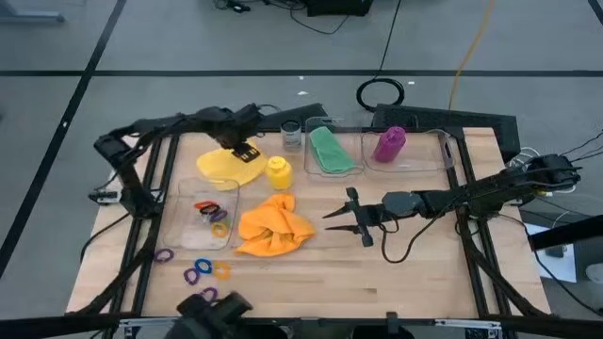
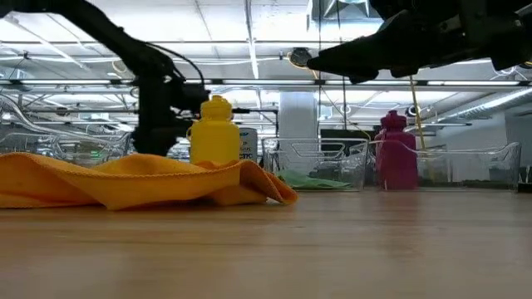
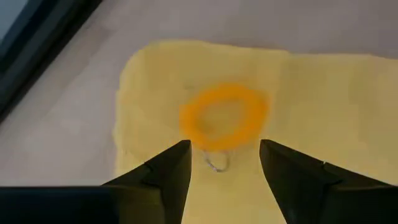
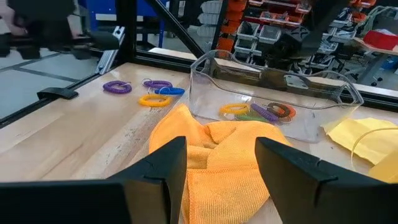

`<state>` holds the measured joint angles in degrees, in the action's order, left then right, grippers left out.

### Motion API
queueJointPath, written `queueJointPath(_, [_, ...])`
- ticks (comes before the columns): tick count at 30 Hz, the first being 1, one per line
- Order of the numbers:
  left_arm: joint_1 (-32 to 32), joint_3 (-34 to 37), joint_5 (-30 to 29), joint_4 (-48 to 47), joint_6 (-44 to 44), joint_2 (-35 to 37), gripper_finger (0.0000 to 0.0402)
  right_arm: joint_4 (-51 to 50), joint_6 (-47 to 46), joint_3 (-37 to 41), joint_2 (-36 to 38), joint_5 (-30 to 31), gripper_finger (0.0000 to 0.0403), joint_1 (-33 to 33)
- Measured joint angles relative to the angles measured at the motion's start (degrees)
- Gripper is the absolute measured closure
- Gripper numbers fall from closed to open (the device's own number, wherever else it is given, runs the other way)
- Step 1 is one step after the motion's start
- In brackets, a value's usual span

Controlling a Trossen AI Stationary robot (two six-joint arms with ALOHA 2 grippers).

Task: Pick & Place Sports Items
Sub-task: Put the top yellow spring keychain into the bottom transparent bin

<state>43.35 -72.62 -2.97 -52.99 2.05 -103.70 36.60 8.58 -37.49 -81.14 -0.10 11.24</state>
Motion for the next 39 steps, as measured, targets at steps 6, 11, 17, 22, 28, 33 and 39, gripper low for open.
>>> queueJointPath(6, [2.4, 0.0, -0.1, 0.6, -8.3, -2.0, 0.0238, 0.0, 0.0, 0.0, 0.0, 0.0, 0.0268, 0.0])
queueJointPath(11, [2.8, 0.1, -2.5, 0.6, -11.3, -2.1, 0.0238, 0.0, 0.0, 0.0, 0.0, 0.0, 0.0268, 0.0])
queueJointPath(17, [2.6, 0.1, -3.0, 0.6, -13.7, -2.1, 0.0238, 0.0, 0.0, 0.0, 0.0, 0.0, 0.0268, 0.0])
queueJointPath(22, [2.6, 1.1, -3.1, 2.0, -15.3, -2.1, 0.0238, 0.0, 0.0, 0.0, 0.0, 0.0, 0.0268, 0.0])
queueJointPath(28, [2.5, 2.2, -3.1, 2.6, -14.6, -2.1, 0.0238, 0.0, 0.0, 0.0, 0.0, 0.0, 0.0268, 0.0])
queueJointPath(33, [2.4, 2.4, -3.1, 3.6, -14.9, -2.1, 0.0238, 0.0, 0.0, 0.0, 0.0, 0.0, 0.0268, 0.0])
queueJointPath(39, [2.2, 3.5, -3.0, 4.1, -15.2, -2.1, 0.0238, 0.0, 0.0, 0.0, 0.0, 0.0, 0.0268, 0.0])
